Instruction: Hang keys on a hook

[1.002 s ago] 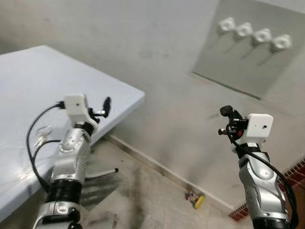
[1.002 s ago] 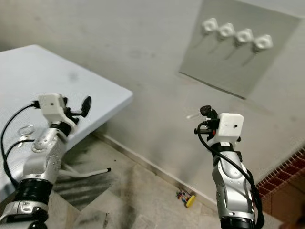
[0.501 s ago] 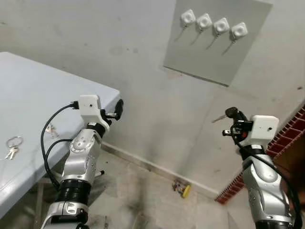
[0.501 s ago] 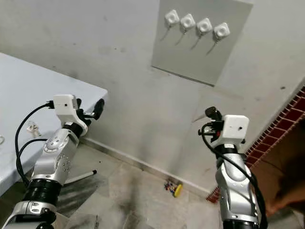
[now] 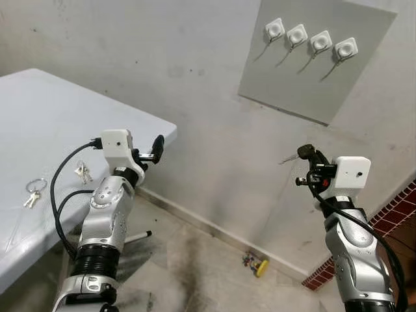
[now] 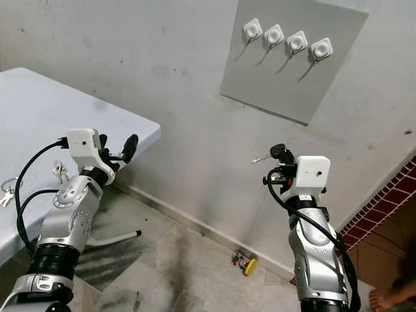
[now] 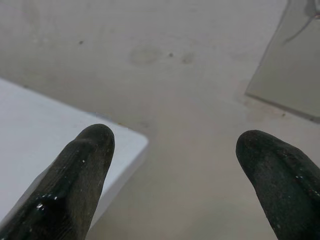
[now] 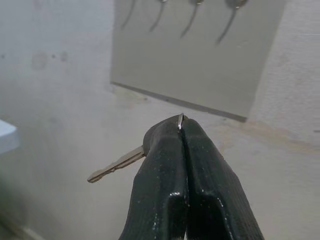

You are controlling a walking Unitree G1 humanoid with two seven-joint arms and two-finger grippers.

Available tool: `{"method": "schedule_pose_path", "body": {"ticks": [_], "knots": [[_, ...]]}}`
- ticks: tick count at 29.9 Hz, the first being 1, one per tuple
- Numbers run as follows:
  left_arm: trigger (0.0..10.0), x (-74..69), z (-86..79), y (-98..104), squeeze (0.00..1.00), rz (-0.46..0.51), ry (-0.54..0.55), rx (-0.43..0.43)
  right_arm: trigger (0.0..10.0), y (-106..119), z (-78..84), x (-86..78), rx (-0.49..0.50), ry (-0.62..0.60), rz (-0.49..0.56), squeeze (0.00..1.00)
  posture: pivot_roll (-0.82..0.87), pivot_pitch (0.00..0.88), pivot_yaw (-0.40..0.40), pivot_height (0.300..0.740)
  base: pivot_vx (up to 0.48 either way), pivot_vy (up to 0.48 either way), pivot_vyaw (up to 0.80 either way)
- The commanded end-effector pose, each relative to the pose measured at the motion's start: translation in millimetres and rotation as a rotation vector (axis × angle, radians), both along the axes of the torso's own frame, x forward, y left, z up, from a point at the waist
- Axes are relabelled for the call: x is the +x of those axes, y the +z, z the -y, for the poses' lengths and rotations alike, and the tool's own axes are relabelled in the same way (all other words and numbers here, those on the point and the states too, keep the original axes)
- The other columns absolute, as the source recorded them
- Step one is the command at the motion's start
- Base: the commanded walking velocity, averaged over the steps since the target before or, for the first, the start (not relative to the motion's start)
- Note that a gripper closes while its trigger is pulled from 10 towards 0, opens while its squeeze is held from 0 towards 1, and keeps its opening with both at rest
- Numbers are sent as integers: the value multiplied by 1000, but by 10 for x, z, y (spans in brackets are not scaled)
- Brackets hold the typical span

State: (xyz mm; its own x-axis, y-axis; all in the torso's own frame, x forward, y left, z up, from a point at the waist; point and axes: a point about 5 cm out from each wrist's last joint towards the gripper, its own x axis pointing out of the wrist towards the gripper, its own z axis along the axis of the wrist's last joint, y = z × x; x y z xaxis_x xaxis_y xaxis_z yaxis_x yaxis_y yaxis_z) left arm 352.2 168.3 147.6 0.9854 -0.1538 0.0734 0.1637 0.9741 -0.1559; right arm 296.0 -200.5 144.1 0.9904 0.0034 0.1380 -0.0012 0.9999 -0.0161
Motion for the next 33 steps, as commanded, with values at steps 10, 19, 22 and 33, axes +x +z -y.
{"method": "schedule_pose_path", "body": {"ticks": [10, 19, 22, 33], "knots": [[10000, 15, 72, 76, 0, 30, -34, 13, 10000, 63, 16, -8, -7, 3, 27, 0, 13, 0, -92, 740, 480, 0, 0], [10000, 14, 70, 49, 0, 13, -5, 42, 10000, 57, 21, -13, -3, 4, 22, 0, 16, 0, -94, 740, 373, 0, -290], [10000, 8, 85, 40, 0, 10, -11, 32, 10000, 61, 21, -20, -3, 5, 26, 0, 16, 0, -94, 740, 0, 0, 0], [10000, -4, 165, 110, 0, 61, -63, 78, 10000, 72, 13, -21, -3, 13, 28, 0, 15, 0, -93, 740, 0, 0, 0]]}}
